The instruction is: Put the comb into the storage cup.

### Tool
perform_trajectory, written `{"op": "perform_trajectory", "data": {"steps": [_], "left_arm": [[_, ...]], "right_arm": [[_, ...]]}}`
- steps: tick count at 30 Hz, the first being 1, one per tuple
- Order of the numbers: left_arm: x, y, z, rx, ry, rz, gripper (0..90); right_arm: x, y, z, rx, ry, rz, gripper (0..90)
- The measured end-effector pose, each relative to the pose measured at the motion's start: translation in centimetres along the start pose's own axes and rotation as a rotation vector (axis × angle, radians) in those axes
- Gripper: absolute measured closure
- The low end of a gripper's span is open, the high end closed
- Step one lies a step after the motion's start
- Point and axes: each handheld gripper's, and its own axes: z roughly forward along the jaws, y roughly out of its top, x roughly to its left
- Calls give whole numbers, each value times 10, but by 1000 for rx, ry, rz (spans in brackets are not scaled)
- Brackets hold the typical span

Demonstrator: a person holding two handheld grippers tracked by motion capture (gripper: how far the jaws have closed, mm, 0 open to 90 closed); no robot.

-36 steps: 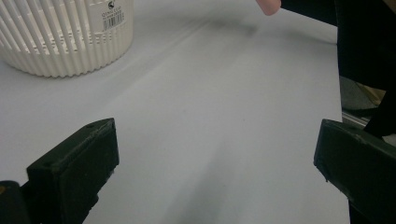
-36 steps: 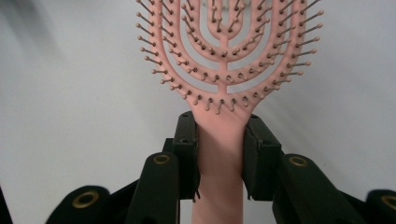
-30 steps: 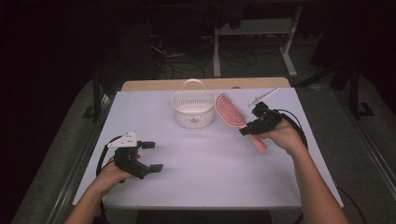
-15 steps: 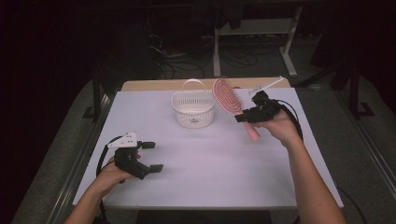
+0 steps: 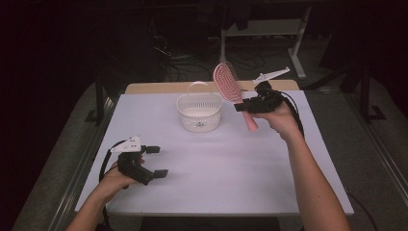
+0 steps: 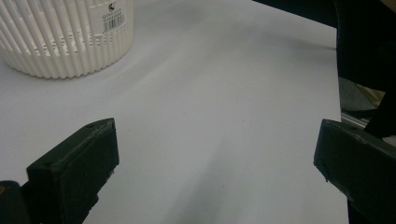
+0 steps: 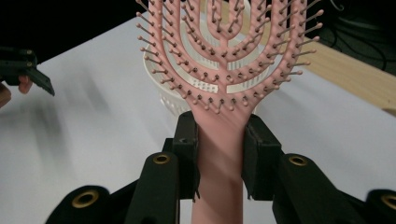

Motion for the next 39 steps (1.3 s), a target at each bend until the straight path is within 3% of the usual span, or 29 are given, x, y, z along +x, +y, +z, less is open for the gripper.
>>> {"op": "perform_trajectory", "data": {"steps": [17,39], "left_arm": [[1,1,-1,-13,-6,-12,0],[2,2,-2,-27,-12,-4,0]], "right_arm": [[6,33,25,-89,18,-45,689],[14,73,75,-195,29,-96,689]]}}
